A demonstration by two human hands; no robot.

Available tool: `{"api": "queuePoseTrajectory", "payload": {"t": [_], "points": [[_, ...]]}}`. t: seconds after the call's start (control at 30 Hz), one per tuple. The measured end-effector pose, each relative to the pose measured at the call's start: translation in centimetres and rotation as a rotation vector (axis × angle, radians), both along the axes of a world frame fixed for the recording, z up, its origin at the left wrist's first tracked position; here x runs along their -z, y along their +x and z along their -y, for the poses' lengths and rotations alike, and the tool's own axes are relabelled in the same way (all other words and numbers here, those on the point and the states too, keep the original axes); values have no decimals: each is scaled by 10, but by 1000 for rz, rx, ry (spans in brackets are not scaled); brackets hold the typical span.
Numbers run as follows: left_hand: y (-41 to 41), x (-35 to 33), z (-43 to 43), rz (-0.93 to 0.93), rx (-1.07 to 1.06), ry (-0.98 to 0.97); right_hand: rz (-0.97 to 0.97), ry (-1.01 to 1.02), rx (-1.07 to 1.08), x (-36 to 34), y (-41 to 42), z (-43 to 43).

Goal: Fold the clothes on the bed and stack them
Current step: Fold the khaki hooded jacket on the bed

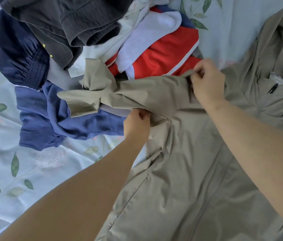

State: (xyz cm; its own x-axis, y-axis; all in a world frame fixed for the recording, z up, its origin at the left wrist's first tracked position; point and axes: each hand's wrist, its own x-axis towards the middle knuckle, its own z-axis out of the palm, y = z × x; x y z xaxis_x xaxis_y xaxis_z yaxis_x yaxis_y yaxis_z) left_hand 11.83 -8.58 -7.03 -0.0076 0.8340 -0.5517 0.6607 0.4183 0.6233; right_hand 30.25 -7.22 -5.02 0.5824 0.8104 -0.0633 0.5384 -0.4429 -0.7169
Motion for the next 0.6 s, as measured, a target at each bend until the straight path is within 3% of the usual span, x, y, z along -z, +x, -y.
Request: {"api": "queuePoseTrajectory", "payload": {"t": [0.13, 0.23, 0.37, 0.43, 0.5, 0.6], "points": [[-4, -8, 10, 140, -15, -60, -93, 241, 170, -26, 4, -29], [15, -8, 14, 185, 6, -114, -185, 98, 29, -30, -4, -32], [24, -13, -5, 165, -333, -72, -254, -3, 63, -16, -9, -8], [14, -15, -17, 285, -430, 22, -196, -36, 117, -8, -9, 8], [2, -21, -24, 495, -526, -15, -184, -82, 112, 0, -12, 22], [-10, -38, -36, 888, -862, -351, -219, -109, 78, 7, -27, 25]]}}
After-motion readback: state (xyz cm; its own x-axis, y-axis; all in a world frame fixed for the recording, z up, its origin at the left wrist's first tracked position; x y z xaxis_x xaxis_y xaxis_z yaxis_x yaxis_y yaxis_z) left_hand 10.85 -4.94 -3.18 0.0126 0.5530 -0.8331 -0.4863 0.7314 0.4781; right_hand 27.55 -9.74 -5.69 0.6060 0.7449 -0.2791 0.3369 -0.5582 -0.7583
